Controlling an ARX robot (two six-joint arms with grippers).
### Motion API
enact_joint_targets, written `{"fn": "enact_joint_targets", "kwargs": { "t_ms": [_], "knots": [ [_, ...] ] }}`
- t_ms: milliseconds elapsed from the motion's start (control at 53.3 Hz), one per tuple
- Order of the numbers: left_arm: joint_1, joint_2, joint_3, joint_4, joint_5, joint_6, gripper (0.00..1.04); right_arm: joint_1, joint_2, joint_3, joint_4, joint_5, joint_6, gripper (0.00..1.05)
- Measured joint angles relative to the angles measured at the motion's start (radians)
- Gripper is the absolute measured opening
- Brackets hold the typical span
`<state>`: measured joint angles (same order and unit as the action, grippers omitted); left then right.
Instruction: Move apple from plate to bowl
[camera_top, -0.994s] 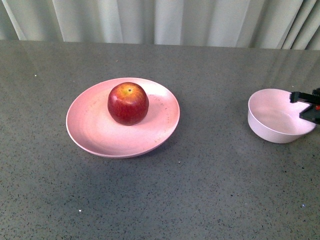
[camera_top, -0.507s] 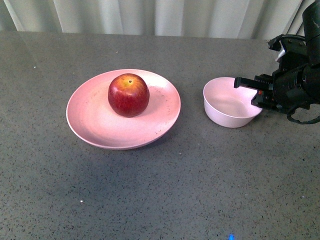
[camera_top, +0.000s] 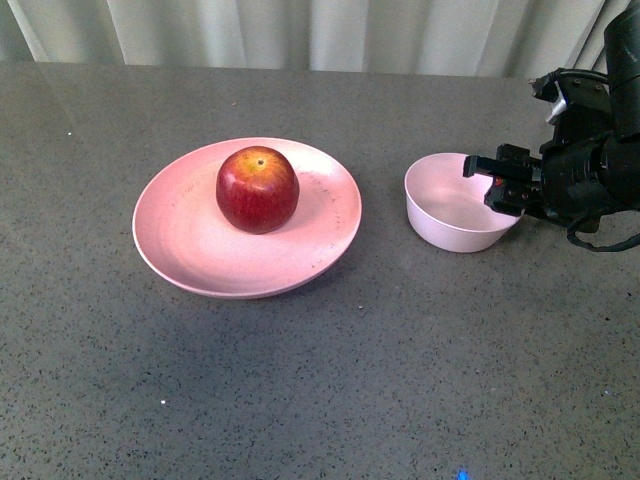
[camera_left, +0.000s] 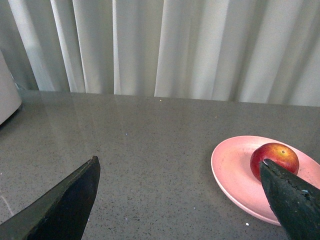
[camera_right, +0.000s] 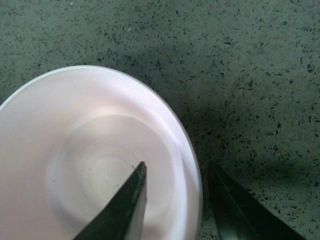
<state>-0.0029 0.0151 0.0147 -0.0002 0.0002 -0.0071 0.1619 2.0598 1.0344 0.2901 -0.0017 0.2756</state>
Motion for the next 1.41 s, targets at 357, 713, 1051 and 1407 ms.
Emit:
{"fn": "enact_joint_targets", "kwargs": {
  "t_ms": [357,713,1051,1407],
  "knots": [
    [0.000,0.000,0.000,0.000,0.000,0.000,0.96,-0.080,-0.308,-0.199,0.192,-0.044,-0.093,0.97],
    [0.000,0.000,0.000,0.000,0.000,0.000,0.96,-0.163,-0.702,-0.610,0.621,-0.001,-0.248,0.70],
    [0.000,0.000,0.000,0.000,0.000,0.000,0.96,-0.163,-0.895,-0.812,0.642,0.001,-0.269,0.16],
    [0.000,0.000,0.000,0.000,0.000,0.000,0.96,-0.163,-1.121,-0.958,0.571,0.002,-0.273,0.02]
  ]
}}
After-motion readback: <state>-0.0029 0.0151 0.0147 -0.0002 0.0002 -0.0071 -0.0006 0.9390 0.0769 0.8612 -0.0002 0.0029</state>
